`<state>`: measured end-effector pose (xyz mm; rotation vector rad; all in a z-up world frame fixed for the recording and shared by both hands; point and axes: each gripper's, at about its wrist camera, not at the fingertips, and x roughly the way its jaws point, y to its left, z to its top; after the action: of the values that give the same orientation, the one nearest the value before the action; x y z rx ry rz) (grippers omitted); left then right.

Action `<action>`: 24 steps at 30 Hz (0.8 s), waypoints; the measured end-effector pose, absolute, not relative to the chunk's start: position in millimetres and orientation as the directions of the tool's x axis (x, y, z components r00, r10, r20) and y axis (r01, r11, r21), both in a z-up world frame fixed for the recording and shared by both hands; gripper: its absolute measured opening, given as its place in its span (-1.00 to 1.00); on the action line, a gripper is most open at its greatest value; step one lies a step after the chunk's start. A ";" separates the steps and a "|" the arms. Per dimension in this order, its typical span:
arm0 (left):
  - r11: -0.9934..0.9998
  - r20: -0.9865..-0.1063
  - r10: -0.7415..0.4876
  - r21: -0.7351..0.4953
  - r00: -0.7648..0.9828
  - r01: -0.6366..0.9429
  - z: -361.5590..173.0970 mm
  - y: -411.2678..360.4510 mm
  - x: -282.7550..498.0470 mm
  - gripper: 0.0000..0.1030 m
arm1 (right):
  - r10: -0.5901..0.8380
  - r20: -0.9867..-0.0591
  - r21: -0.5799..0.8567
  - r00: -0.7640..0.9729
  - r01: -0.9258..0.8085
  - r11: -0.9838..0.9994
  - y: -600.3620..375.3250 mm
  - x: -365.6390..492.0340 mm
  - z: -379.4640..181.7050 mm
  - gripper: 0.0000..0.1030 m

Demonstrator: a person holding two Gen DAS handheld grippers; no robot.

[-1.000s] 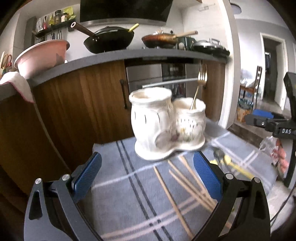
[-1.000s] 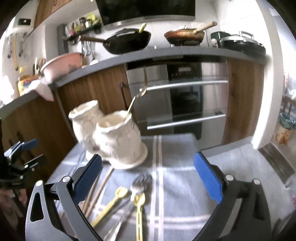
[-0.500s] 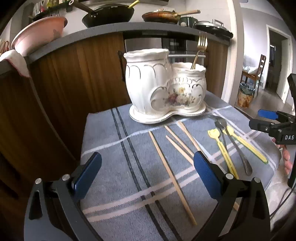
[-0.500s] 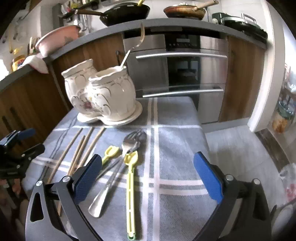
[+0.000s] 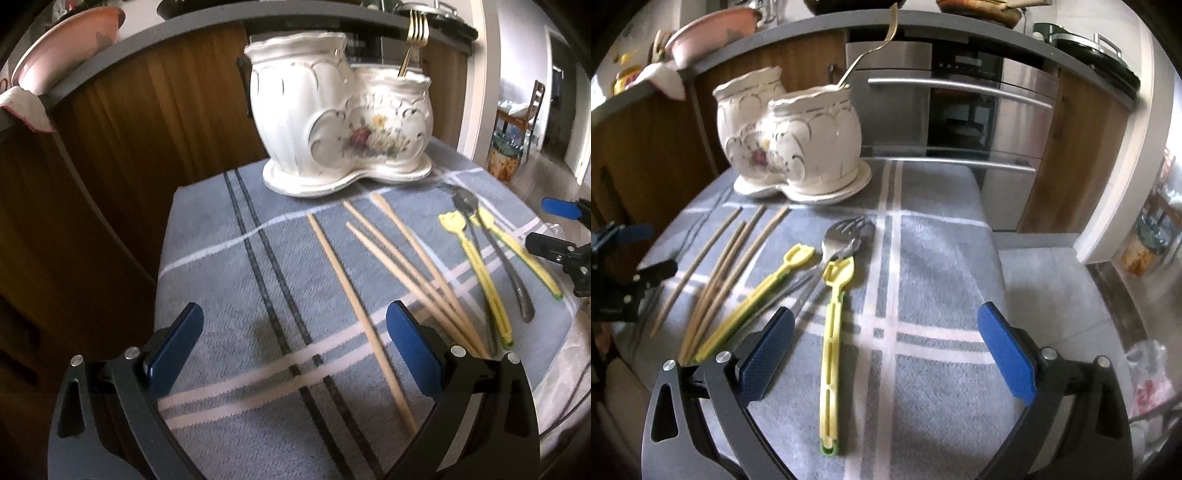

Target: Organize utensils

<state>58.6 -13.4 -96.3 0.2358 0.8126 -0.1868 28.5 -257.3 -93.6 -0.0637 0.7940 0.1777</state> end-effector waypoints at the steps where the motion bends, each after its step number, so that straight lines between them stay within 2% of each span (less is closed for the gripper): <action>1: 0.958 -0.741 -0.071 0.135 0.668 0.252 -97.2 -13.2 58.8 0.90 | 0.131 -0.718 0.001 0.683 -0.187 0.982 -256.9 29.0 -94.1 0.91; 9: 0.953 -0.768 -0.087 0.121 0.634 0.277 -99.4 -18.3 58.3 0.90 | 0.150 -0.739 -0.028 0.656 -0.252 0.967 -250.8 30.1 -91.0 0.81; 13: 0.948 -0.767 -0.088 0.132 0.636 0.290 -97.3 -23.8 55.4 0.89 | 0.161 -0.762 -0.030 0.627 -0.283 0.959 -243.8 27.9 -93.2 0.47; 16: 0.942 -0.772 -0.086 0.142 0.629 0.303 -97.4 -27.3 52.8 0.75 | 0.172 -0.778 -0.019 0.604 -0.296 0.955 -241.2 25.7 -95.4 0.14; 19: 0.937 -0.778 -0.096 0.139 0.621 0.319 -97.0 -30.1 50.0 0.64 | 0.190 -0.791 -0.004 0.581 -0.316 0.949 -238.3 21.9 -96.3 -0.09; 24: 0.929 -0.791 -0.114 0.130 0.601 0.347 -97.3 -35.2 47.9 0.48 | 0.221 -0.802 0.025 0.555 -0.338 0.941 -236.5 18.3 -97.6 -0.28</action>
<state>47.9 -35.2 -97.3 0.2834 0.8886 -0.2708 18.3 -236.5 -97.6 -0.1373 0.9260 0.3309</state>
